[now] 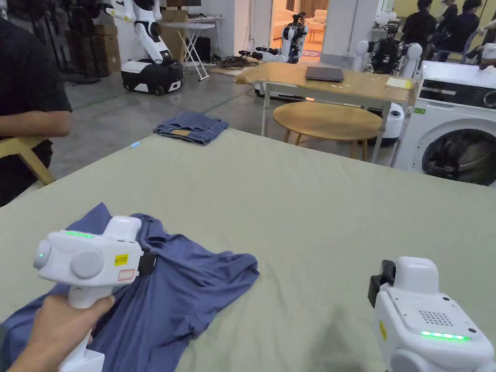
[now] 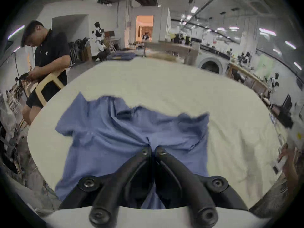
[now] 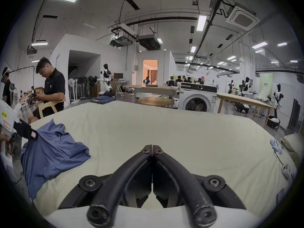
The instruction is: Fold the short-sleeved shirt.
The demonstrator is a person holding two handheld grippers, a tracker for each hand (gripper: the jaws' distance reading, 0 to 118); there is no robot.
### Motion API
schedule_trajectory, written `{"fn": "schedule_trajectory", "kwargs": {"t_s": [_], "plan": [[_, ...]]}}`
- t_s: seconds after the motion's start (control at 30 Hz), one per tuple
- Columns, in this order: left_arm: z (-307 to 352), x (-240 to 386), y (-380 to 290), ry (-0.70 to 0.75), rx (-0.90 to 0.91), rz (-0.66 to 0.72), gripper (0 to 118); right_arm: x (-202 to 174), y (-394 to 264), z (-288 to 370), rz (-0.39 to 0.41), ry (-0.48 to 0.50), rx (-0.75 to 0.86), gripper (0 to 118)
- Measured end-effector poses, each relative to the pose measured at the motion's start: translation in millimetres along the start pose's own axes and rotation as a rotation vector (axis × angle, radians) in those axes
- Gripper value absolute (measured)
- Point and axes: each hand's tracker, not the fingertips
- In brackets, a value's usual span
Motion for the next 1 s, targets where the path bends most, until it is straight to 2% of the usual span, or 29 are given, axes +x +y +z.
{"fn": "schedule_trajectory", "kwargs": {"t_s": [0.27,0.5,0.77,1.0], "plan": [[48,61,84,-0.117,0.219,-0.058,0,36,20,21,-0.012,-0.066,0.059,0],[67,158,135,-0.284,0.304,-0.166,0,71,27,48,-0.026,-0.139,0.092,0],[46,303,154,-0.515,0.276,-0.311,0,118,25,87,-0.052,-0.253,0.114,0],[12,426,113,-0.697,0.133,-0.429,0,161,16,122,-0.064,-0.365,0.111,0]]}}
